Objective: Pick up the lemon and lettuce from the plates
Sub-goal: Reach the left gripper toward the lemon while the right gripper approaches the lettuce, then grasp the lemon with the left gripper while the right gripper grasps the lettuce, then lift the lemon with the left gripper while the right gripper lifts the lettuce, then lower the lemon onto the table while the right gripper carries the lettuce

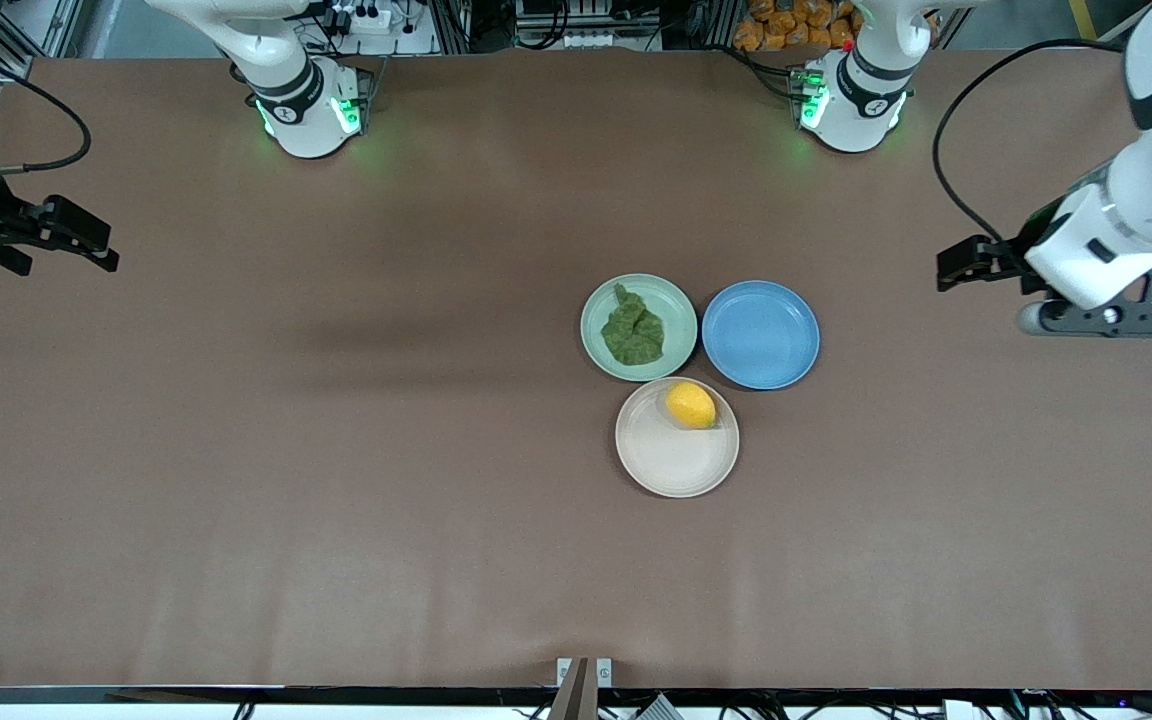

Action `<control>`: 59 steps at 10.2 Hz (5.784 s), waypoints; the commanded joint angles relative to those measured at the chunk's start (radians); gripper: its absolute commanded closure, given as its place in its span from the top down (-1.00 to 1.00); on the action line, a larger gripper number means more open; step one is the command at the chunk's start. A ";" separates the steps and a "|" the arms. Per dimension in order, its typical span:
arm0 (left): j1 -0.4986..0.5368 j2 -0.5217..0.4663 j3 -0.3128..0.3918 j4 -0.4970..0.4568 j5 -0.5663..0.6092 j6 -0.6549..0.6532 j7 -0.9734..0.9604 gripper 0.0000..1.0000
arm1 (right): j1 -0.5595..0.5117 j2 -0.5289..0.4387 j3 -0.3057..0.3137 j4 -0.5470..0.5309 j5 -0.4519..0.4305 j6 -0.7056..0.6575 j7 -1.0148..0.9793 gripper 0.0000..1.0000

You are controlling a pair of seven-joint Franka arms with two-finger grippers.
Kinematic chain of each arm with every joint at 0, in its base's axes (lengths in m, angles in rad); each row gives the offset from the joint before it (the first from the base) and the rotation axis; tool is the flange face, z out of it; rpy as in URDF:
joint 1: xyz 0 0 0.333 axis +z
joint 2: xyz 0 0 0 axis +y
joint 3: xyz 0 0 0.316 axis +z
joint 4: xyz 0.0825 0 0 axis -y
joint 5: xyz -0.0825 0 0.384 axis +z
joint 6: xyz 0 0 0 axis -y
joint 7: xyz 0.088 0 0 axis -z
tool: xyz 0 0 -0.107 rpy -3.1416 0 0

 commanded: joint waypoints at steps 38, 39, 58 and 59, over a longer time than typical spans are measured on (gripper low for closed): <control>-0.248 0.605 -0.013 0.110 0.002 0.575 -1.110 -1.00 | 0.909 0.856 0.057 0.247 -0.309 0.648 1.480 -1.00; -0.220 0.576 -0.013 0.081 0.019 0.562 -1.090 -1.00 | 0.886 0.813 0.068 0.267 -0.288 0.547 1.410 -1.00; 0.179 0.387 -0.020 -0.359 0.186 0.761 -0.326 1.00 | -0.182 0.667 0.039 0.173 0.007 0.476 0.079 -1.00; 0.173 0.382 -0.025 -0.358 0.188 0.761 -0.325 1.00 | -0.184 0.708 0.039 0.166 0.007 0.551 0.079 -1.00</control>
